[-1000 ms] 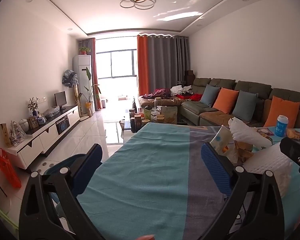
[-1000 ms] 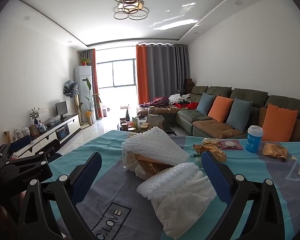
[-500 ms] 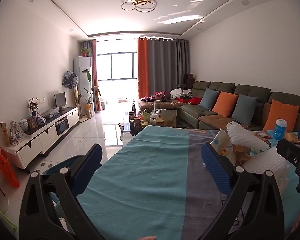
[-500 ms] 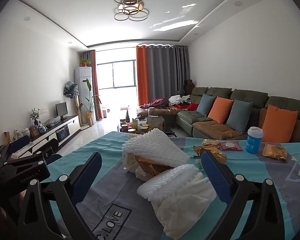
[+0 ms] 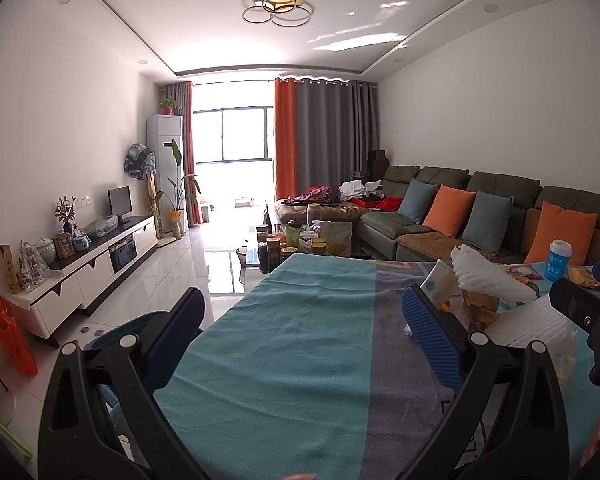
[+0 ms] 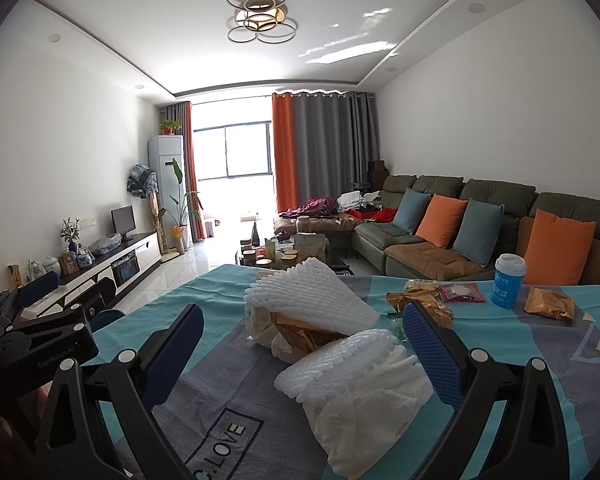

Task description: Collect trash

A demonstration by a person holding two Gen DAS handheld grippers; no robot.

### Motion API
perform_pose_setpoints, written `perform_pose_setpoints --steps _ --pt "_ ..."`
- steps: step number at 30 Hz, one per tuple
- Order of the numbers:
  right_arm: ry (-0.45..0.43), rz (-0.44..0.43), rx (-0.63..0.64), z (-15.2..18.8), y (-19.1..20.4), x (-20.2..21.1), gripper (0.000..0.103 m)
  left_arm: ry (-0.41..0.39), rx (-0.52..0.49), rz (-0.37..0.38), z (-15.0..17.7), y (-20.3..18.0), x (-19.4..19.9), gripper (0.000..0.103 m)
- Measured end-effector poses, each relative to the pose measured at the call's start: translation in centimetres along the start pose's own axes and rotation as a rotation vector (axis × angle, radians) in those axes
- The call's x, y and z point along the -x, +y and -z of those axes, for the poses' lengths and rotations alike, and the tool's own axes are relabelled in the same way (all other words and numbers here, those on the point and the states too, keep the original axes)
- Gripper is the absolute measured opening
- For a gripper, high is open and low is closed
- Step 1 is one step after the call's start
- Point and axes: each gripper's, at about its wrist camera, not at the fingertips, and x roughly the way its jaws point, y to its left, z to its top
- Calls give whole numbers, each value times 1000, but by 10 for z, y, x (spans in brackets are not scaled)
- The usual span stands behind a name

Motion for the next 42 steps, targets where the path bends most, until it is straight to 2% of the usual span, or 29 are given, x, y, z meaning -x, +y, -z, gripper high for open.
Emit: perform_pose_setpoints --steps 42 --pt "7 4 0 3 4 -3 96 -2 7 3 0 -1 2 97"
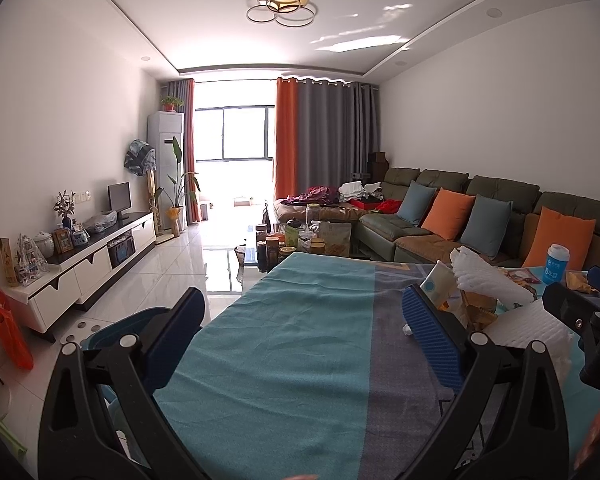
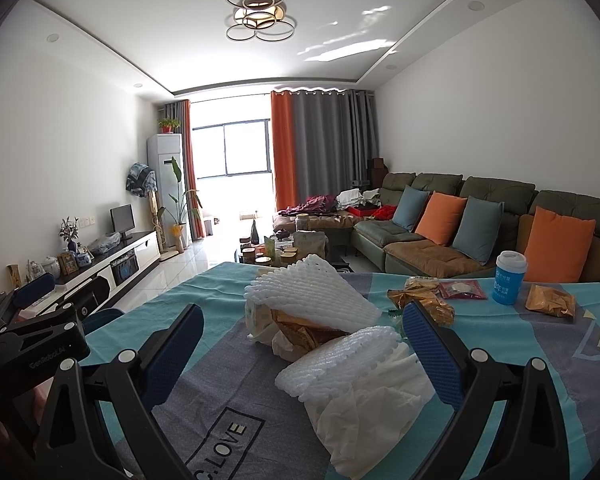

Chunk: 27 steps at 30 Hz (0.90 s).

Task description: Collect trash

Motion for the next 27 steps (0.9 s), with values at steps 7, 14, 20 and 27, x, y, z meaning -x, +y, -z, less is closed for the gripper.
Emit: perform_pose_setpoints --steps 7,14,20,27 --pt "1 3 2 0 0 0 96 9 5 5 1 -4 1 97" --pt "1 2 -1 2 0 0 96 23 6 21 5 -6 -2 97" --pt "8 17 -22 2 -12 2 96 65 -14 104 9 -17 -8 97" --pt "58 31 -83 6 -42 1 96 140 -86 320 18 -53 -20 97"
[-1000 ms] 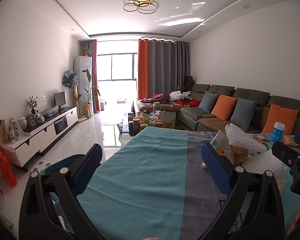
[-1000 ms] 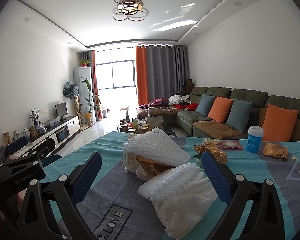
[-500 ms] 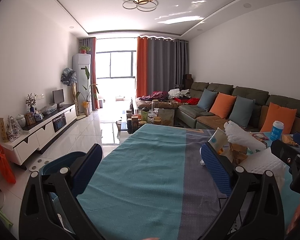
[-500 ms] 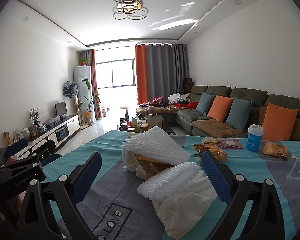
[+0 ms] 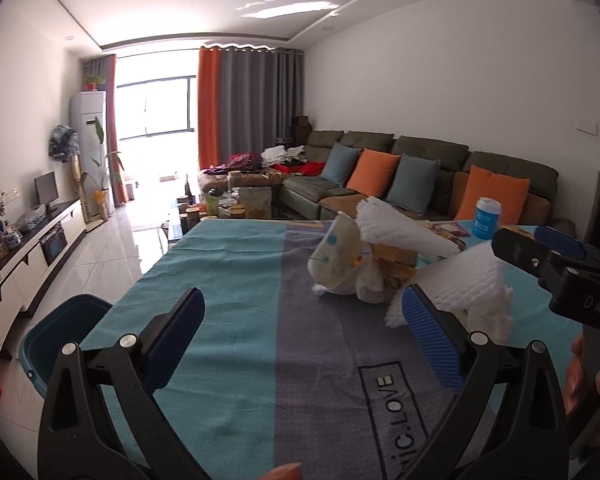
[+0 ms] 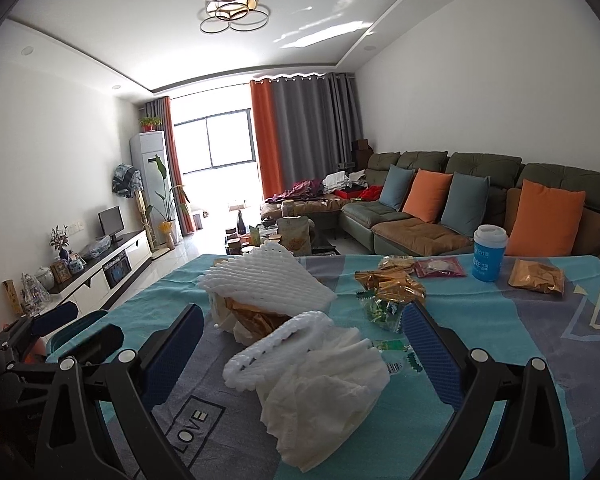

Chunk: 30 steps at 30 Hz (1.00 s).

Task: Collect trash
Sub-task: 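Grasp the white foam net with the left tool while the right tool grasps another foam net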

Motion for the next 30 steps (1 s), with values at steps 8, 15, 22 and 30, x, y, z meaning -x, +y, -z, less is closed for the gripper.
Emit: perform_pose_setpoints --steps 8,15,22,30 --pt "32 13 -77 -2 -33 -2 96 20 -160 204 5 -59 -26 97" --pt "63 -18 -123 -5 -49 -9 96 67 -231 304 2 -88 -55 76" --pt "83 -80 -125 -12 -55 -22 96 96 -228 373 3 -92 -71 17" --pt "167 -202 -119 -27 -41 -57 81 83 -121 379 0 -52 -58 10"
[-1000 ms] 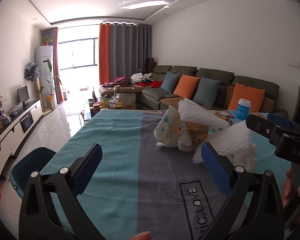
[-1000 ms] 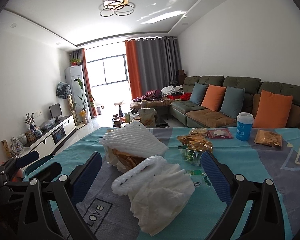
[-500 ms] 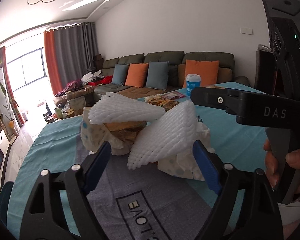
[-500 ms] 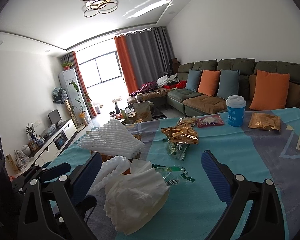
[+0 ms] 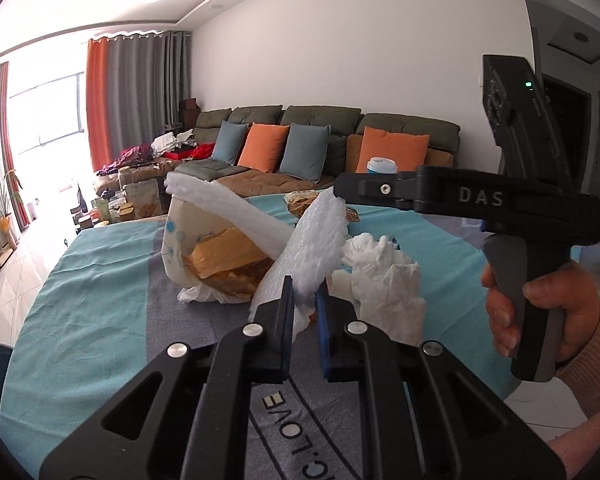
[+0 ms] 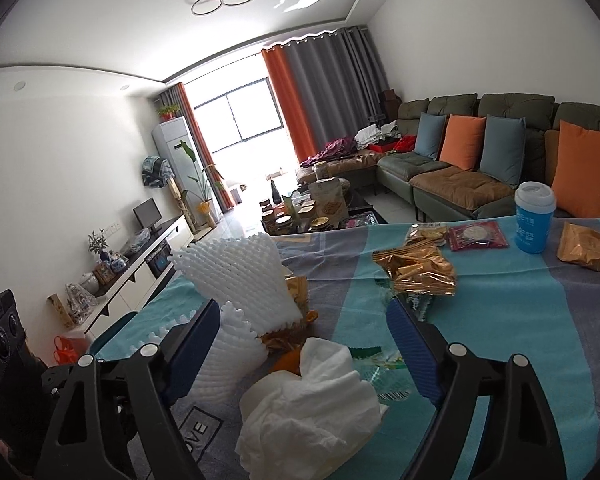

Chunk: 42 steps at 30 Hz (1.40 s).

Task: Collect trash
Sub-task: 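Grasp the white foam net with the left tool while the right tool grasps another foam net, then carry the foam nets to the teal bin and open both tools to drop them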

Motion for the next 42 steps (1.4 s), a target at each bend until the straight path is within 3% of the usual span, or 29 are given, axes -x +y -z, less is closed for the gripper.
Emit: perform_pose_setpoints --steps 3,6,11,18,26,29,31,32,37,42 --pt "35 -28 32 -5 11 -14 79 -8 26 -5 4 13 20 10" --pt "76 -54 59 -5 25 -28 71 -21 53 -9 7 29 41 10" --pt "133 -74 116 1 52 -49 70 -48 86 -54 13 54 75 10" --pt "168 -21 106 -5 64 -66 69 -61 153 -158 20 89 107 10" --pt "164 124 182 -18 62 -87 68 -68 208 -237 32 118 131 10" --pt "181 131 208 -20 62 -95 52 -64 225 -260 34 131 138 10" --pt "195 131 220 -20 61 -100 23 -64 235 -278 38 134 140 10" --pt "201 127 224 -20 60 -102 15 -64 240 -286 39 138 142 10" --pt "166 104 251 -23 68 -94 10 -69 279 -324 44 156 152 10" --pt "130 21 237 -32 88 -77 10 -88 317 -380 46 182 172 10"
